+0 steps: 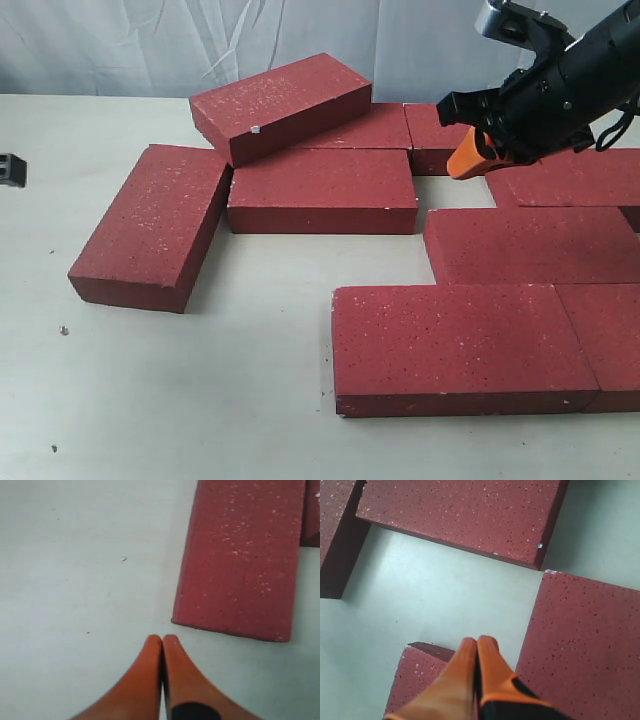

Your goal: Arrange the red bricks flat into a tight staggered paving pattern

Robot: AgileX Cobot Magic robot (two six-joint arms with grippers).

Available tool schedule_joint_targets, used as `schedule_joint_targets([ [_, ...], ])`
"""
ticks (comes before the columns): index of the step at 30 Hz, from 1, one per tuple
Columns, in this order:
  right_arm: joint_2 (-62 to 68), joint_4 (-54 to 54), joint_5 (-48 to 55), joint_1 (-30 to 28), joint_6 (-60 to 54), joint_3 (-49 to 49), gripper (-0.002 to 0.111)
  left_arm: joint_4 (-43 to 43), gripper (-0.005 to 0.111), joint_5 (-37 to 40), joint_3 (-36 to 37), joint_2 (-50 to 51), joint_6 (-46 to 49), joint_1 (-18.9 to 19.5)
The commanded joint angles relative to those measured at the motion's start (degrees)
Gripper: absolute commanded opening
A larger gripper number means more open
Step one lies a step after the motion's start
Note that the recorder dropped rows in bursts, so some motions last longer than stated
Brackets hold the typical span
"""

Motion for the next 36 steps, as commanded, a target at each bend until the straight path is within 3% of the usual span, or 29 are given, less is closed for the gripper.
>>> schedule_joint_targets([
  [1,-0.5,-0.2,0.4,-0.2,-0.1,-0.1,-0.001,-2.7,0.000,-3.9,-4.2,6.6,2.1,-5.4],
  [9,-0.5,-0.2,0.0,-0.2,-0.1,-0.1,-0.001,-2.7,0.000,-5.1,-13.4,18.2,2.3,-14.7],
  [14,-0.4,-0.1,-0.7,-0.2,-0.1,-0.1,-0.001,-2.4,0.000,-5.2,-19.5,23.8,2.3,-17.5],
  [26,-0.4,-0.1,-0.7,-0.2,0.0,-0.1,-0.001,-6.3,0.000,-5.2,-31.6,37.2,2.5,-18.0],
  [36,-0.4,0.6,-1.6,-0.2,0.0,-0.1,-0.001,-9.9,0.000,-11.0,-32.4,43.4,3.4,-18.0],
])
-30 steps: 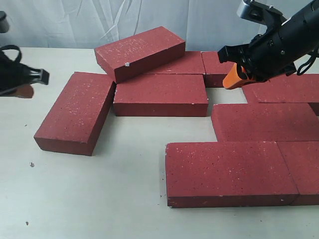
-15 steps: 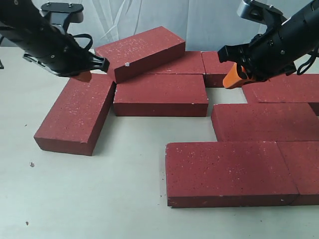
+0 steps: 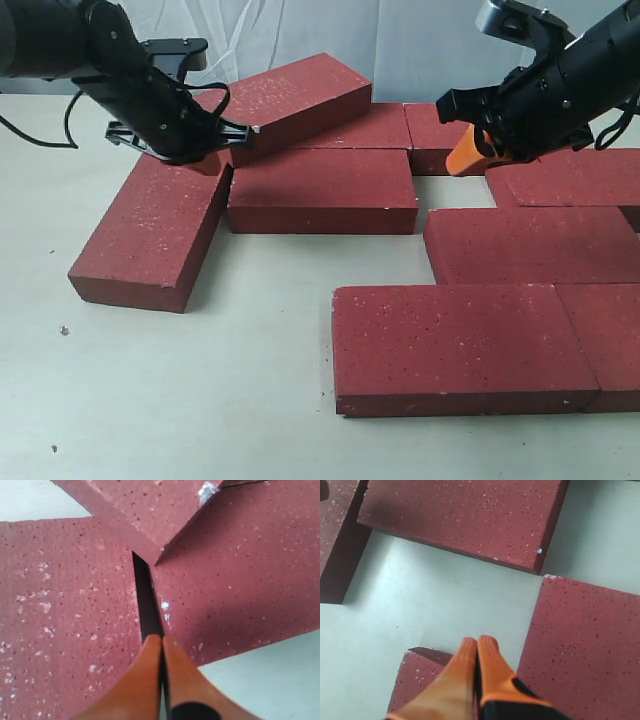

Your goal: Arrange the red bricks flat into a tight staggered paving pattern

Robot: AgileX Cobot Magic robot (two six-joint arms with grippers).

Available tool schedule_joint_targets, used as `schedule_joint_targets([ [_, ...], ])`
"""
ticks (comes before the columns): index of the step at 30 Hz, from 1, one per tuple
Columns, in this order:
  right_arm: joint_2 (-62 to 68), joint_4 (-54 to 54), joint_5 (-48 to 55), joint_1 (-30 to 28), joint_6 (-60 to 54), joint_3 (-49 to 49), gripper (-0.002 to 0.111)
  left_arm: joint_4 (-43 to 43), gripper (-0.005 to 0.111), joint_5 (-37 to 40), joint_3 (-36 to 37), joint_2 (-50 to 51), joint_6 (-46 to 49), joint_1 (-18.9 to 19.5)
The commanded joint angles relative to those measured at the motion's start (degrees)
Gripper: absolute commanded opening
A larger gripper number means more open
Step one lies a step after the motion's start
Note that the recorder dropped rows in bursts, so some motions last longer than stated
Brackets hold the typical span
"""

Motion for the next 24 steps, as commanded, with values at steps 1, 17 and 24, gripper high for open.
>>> schedule_joint_targets([
  [1,-0.4,0.3,-0.8,-0.2,-0.1,-0.1,-0.001,-1.7,0.000,-3.2,-0.4,1.1,0.2,-0.2],
  [17,-0.4,1.2,-1.1,-0.2,-0.1,-0.1,-0.001,-2.3,0.000,-3.2,-0.4,3.6,0.0,-0.2],
  [24,-0.4,1.2,-1.2,-0.2,-0.1,-0.1,-0.001,-2.0,0.000,-4.0,-0.4,6.3,-2.4,-0.1],
])
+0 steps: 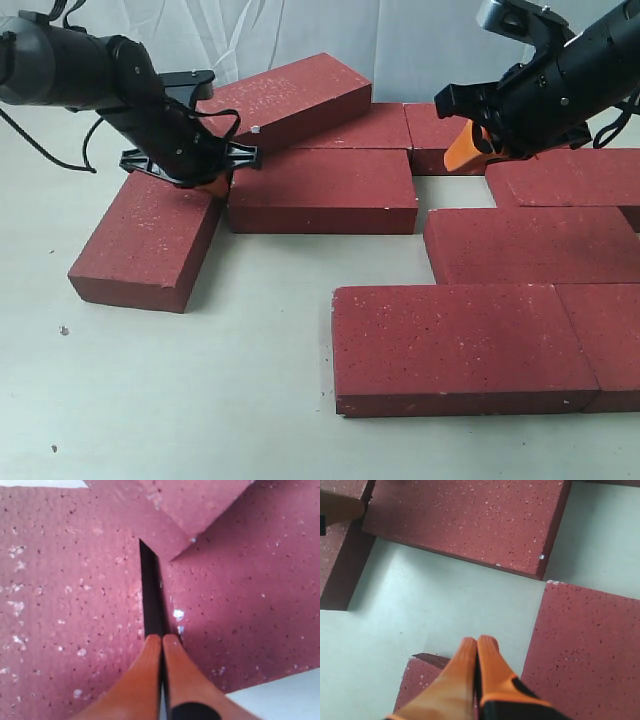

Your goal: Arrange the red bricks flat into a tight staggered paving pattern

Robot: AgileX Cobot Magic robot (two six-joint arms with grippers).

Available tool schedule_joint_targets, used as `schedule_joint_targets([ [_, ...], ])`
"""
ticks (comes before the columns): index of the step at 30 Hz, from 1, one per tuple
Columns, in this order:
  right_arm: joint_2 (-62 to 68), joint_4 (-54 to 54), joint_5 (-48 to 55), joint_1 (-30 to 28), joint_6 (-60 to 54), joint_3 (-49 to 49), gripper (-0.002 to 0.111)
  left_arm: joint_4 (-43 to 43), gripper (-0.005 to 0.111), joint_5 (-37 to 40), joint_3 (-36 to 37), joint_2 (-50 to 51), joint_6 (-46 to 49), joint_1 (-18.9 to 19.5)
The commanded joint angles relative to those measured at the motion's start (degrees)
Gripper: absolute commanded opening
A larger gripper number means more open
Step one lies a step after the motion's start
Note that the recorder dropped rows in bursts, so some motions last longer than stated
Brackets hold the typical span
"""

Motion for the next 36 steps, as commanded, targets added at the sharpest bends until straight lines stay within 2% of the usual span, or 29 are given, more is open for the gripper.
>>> schedule_joint_targets([
  [1,-0.4,0.1,-0.5,-0.2,-0.1,-0.1,-0.001,-1.4,0.000,-1.7,-0.2,0.7,-0.5,-0.1],
  [12,-0.4,0.5,-0.5,-0.2,-0.1,-0.1,-0.001,-8.0,0.000,-3.9,-0.2,2.7,1.9,-0.4],
  [25,-0.4,0.5,-0.6,-0.2,-0.1,-0.1,-0.001,-11.3,0.000,-9.3,-0.2,3.2,3.5,-5.0],
  [36,-0.4,0.6,-0.7,-0.2,-0.1,-0.1,-0.001,-13.8,0.000,-9.3,-3.3,6.9,3.6,-8.3],
])
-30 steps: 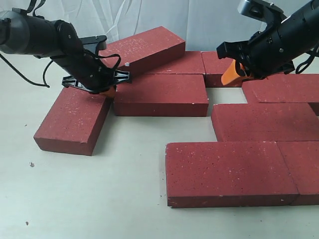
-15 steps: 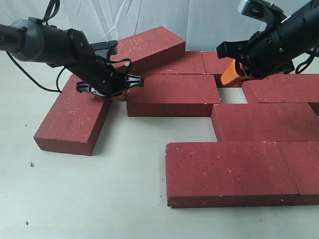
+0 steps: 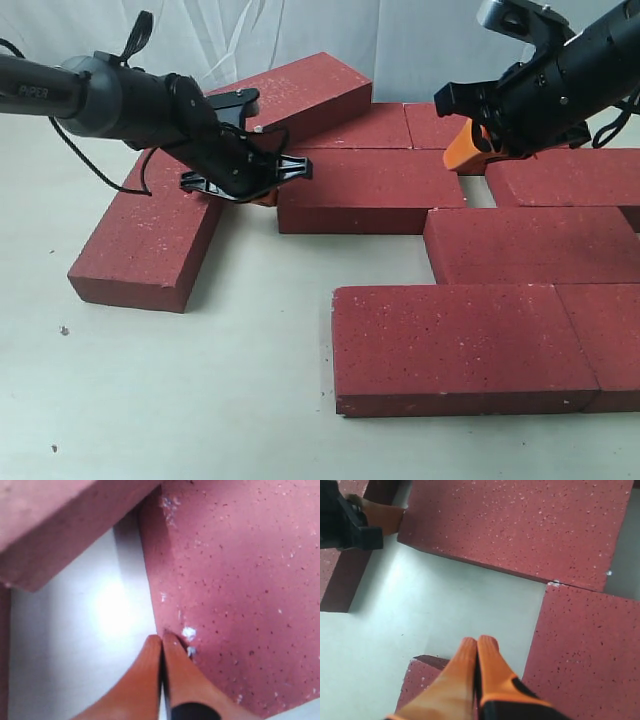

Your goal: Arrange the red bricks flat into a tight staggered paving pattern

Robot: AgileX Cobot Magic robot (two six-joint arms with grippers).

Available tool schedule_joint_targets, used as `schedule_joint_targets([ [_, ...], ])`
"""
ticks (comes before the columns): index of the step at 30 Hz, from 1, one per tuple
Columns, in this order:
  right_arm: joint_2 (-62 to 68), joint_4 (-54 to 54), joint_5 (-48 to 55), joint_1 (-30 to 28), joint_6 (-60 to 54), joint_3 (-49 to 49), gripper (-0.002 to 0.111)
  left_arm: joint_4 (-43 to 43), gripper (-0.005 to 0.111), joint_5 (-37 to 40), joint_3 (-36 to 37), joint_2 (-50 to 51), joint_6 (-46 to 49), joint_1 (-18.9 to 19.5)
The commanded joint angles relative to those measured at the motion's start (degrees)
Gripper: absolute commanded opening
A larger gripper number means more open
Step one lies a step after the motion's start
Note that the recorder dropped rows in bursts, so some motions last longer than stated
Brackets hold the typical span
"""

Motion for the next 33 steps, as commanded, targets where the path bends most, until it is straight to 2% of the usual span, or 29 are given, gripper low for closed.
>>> schedule_joint_targets([
  [1,-0.4,0.3,-0.5,-0.2,-0.1,-0.1,-0.001,-1.7,0.000,-0.2,-2.2,1.2,0.2,-2.6],
  [18,-0.4,0.3,-0.5,-0.2,-0.1,-0.1,-0.001,-5.1,0.000,1.2,-9.0,5.4,1.2,-7.3],
  [28,-0.4,0.6,-0.7,-0.2,-0.1,-0.1,-0.001,-5.1,0.000,3.4,-9.5,5.7,1.2,-7.3],
  [33,-0.4,0.6,-0.7,-0.2,-0.1,-0.1,-0.001,-3.6,0.000,6.8,-9.5,4.8,1.2,-5.5],
])
